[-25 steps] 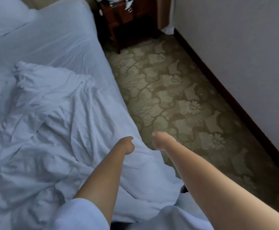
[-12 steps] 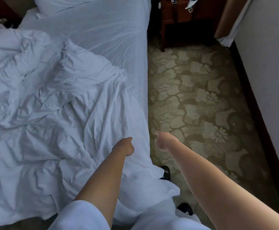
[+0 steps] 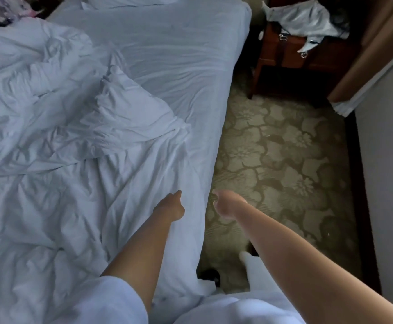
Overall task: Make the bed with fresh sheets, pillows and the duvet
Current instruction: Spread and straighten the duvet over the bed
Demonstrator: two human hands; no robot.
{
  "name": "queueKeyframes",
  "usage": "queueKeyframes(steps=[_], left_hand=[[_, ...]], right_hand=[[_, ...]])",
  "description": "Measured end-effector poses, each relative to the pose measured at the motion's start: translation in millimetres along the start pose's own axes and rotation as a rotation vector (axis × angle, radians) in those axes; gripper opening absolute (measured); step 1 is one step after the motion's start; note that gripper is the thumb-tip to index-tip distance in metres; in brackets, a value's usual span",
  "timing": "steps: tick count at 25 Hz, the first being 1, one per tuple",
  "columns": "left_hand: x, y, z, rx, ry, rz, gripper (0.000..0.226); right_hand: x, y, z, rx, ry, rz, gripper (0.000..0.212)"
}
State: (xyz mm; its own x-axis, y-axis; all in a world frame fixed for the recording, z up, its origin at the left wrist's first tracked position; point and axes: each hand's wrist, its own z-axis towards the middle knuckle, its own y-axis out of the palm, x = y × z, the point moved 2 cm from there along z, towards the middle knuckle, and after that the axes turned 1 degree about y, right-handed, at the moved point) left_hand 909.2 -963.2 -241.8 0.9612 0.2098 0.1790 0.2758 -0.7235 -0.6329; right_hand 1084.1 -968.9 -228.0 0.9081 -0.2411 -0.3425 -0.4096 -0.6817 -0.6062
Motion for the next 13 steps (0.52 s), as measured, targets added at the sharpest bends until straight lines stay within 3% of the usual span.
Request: queueKeyframes(steps=[5, 13], left_hand=[[28, -58, 29, 0.067, -0.145, -0.078, 0.061], [83, -153, 67, 0.243, -0.316, -0.295, 0.059]], right_hand=[[-13, -80, 64, -0.06, -0.157, -0.083, 0.05], [-53, -249, 152, -0.007, -0.409, -0.216, 0.05]])
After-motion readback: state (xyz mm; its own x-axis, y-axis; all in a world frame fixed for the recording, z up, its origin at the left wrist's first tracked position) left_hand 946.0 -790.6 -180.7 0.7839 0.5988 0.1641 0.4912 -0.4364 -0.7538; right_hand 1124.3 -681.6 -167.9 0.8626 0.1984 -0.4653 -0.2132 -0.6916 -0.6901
